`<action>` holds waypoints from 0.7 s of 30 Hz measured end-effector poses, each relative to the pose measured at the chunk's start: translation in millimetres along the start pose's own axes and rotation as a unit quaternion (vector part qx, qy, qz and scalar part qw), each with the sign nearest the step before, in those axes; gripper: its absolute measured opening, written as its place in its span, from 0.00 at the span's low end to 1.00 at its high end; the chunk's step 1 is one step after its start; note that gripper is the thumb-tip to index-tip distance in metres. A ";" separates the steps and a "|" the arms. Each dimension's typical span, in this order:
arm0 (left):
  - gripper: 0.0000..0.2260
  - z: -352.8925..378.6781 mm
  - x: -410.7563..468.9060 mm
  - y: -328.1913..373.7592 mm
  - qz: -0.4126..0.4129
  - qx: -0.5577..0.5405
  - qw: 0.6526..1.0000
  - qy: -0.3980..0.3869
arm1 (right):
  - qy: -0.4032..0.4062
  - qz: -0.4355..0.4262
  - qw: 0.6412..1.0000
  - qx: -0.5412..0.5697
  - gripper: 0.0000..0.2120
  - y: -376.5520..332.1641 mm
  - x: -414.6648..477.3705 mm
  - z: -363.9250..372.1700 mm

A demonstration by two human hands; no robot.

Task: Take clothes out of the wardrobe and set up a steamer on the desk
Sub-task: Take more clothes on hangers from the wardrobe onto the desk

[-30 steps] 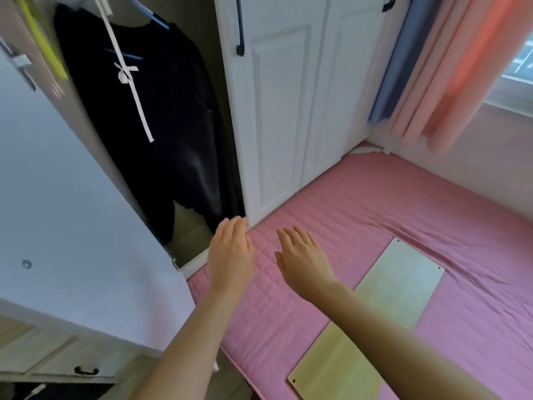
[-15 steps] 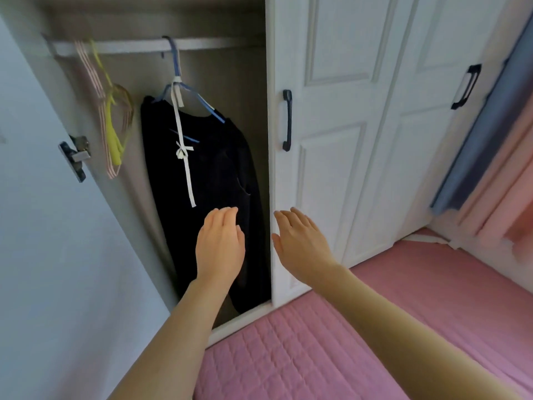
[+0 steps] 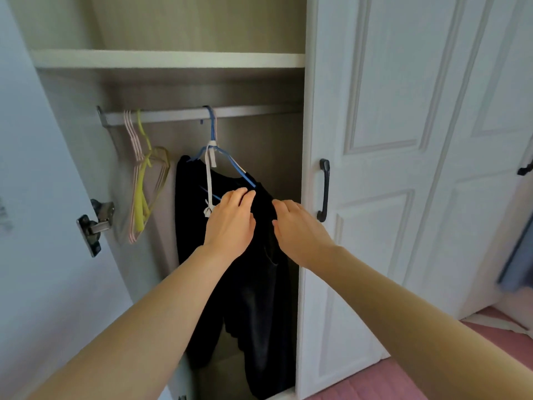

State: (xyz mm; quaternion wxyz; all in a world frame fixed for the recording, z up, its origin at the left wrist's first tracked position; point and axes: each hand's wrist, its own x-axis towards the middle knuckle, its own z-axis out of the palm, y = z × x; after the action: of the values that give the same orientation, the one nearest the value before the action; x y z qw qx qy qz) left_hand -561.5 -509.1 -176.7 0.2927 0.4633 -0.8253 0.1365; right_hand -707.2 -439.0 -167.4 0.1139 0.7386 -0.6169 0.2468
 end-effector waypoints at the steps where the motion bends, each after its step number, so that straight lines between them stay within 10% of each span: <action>1: 0.22 1.4 9.7 -4.1 0.005 0.003 1.000 -0.006 | -0.003 -0.001 1.000 0.002 0.19 0.9 9.3 1.1; 13: 0.30 24.9 62.1 -38.1 0.031 0.074 0.992 -0.102 | -0.053 0.086 0.992 0.073 0.18 13.3 73.8 23.6; 21: 0.27 33.2 44.3 -58.7 0.068 0.028 0.997 -0.009 | -0.071 0.131 0.981 0.126 0.17 21.4 100.7 42.7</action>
State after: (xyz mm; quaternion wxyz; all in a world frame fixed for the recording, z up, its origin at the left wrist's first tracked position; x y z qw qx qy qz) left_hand -541.5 -587.2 -178.6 0.2618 0.4157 -0.8533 0.1748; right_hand -706.5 -549.8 -155.9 -0.0576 0.6752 -0.6789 0.2827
